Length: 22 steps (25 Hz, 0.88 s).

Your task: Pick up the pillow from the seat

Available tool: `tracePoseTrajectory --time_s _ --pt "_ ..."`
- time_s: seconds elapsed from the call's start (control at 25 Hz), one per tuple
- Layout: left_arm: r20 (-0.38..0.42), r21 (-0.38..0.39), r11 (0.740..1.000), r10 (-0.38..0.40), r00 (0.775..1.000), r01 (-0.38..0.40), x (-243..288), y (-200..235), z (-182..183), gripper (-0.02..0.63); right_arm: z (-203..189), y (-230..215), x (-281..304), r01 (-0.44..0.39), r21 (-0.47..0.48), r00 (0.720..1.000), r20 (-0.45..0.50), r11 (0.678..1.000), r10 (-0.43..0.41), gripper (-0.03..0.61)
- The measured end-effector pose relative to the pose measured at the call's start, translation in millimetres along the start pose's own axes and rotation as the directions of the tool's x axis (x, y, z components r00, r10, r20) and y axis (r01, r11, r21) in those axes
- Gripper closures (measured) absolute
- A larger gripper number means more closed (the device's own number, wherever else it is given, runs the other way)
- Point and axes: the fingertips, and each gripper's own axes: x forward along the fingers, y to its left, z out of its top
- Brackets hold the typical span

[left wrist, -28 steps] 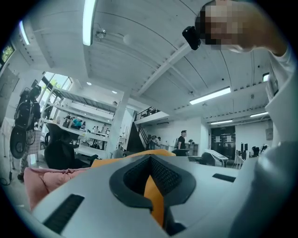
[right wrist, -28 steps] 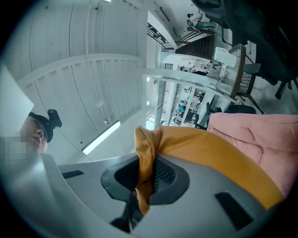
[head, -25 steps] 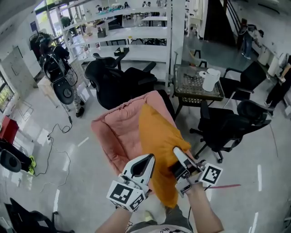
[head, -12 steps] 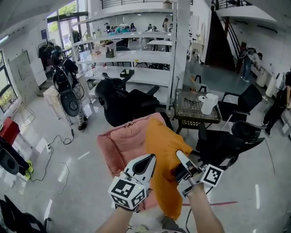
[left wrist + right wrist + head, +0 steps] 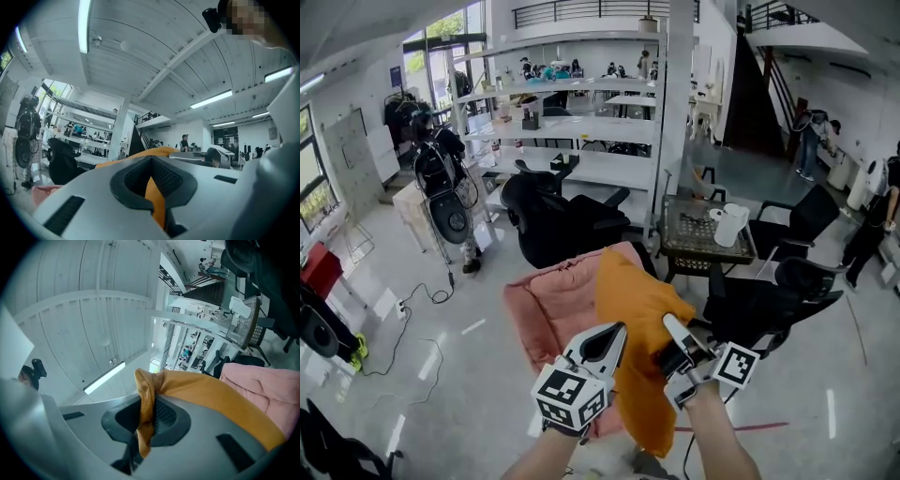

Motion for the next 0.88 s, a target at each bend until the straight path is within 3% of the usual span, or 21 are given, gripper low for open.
tracePoseTrajectory --time_s 0.88 --pt "-0.005 -0.009 0.999 0.031 1.000 -0.031 -5 6 -8 0.603 -15 -6 3 0.003 0.029 0.999 -0.038 1.000 -0.002 0.538"
